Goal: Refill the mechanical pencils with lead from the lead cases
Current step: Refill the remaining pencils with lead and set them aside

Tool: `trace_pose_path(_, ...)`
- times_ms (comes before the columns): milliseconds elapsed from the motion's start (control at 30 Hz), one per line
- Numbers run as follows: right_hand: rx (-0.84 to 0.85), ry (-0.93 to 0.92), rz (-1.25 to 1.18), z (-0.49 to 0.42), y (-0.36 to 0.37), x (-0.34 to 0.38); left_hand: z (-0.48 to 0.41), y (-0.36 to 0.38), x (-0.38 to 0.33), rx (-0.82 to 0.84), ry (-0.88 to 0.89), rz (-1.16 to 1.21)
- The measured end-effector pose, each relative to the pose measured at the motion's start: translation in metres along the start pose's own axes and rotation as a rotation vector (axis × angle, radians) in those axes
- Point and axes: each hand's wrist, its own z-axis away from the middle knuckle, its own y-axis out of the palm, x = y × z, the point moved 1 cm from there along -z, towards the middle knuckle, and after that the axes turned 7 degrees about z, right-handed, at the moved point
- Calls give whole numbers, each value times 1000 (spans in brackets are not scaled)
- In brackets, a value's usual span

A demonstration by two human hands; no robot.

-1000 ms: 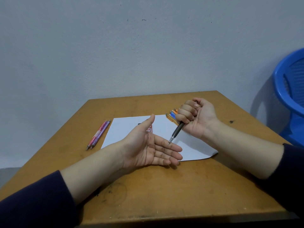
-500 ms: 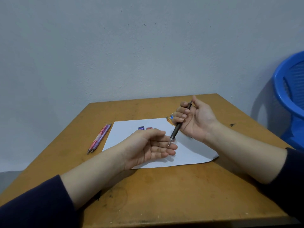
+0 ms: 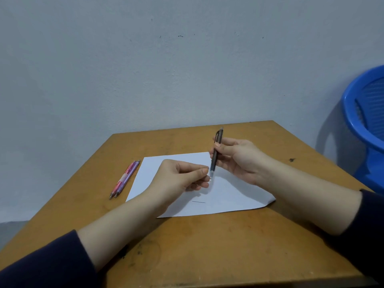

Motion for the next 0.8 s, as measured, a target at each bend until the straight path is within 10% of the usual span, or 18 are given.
trace_pose_path(200,-213,-255,789,-14,-19,1,-13,-12,9,-121,278,-581)
trace_pose_path(367,-175,-357,1372,-21,-20,-3,-31,-24,22,-43,178,-918)
trace_pose_path(800,-145,-459,1609,-29,-15,-18,-46,-34,36,11,38,-968)
